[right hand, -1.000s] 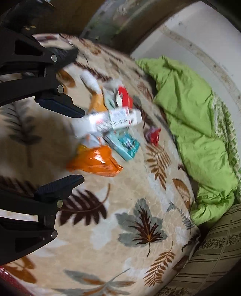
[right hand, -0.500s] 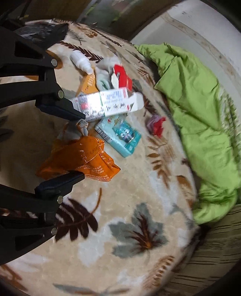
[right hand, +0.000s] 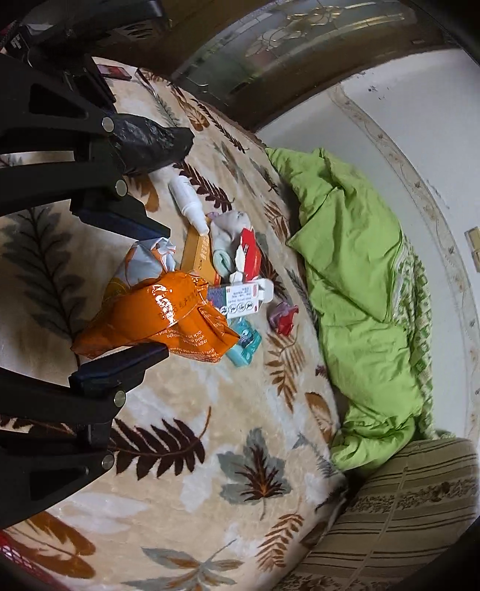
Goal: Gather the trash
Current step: 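Grasp the orange snack wrapper with the right tool while the left tool holds the black bag, then lift the orange wrapper with the right tool while the left tool holds the bag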
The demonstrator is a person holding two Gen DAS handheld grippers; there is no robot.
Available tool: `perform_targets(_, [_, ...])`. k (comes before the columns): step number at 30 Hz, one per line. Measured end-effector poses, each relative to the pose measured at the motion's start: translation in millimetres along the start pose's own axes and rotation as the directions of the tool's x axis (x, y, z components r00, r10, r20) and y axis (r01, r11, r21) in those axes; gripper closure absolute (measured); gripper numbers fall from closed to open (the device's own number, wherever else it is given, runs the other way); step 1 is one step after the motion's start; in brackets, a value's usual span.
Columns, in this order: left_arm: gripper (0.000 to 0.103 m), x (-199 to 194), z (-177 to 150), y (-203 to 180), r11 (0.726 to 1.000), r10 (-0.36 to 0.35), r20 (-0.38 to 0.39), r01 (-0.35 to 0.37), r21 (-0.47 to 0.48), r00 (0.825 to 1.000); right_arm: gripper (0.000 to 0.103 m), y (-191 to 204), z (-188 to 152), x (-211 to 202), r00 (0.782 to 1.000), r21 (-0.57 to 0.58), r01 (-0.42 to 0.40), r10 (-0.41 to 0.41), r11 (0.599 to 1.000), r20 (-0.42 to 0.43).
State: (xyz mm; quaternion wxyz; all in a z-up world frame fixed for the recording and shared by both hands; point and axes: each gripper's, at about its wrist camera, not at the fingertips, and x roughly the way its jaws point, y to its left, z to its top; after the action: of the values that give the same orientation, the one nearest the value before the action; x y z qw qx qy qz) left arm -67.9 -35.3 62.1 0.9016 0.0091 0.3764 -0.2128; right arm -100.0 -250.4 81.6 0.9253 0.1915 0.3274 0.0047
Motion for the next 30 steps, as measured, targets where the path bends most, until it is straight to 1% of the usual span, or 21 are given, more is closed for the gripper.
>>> perform_targets(3, [0.064, 0.7, -0.9, -1.9, 1.0, 0.0, -0.001, 0.0, 0.007, 1.0, 0.042, 0.3, 0.3, 3.4, 1.0, 0.003, -0.003, 0.003, 1.0, -0.008])
perform_targets(11, [0.064, 3.0, -1.9, -5.1, 1.0, -0.003, -0.01, 0.003, 0.015, 1.0, 0.042, 10.6, -1.0, 5.5, 1.0, -0.059, -0.015, 0.014, 0.998, -0.014])
perform_targets(30, [0.064, 2.8, -2.0, -3.8, 1.0, -0.002, -0.01, 0.002, 0.016, 1.0, 0.042, 12.5, -2.8, 7.6, 1.0, -0.063, -0.019, 0.018, 0.998, -0.016])
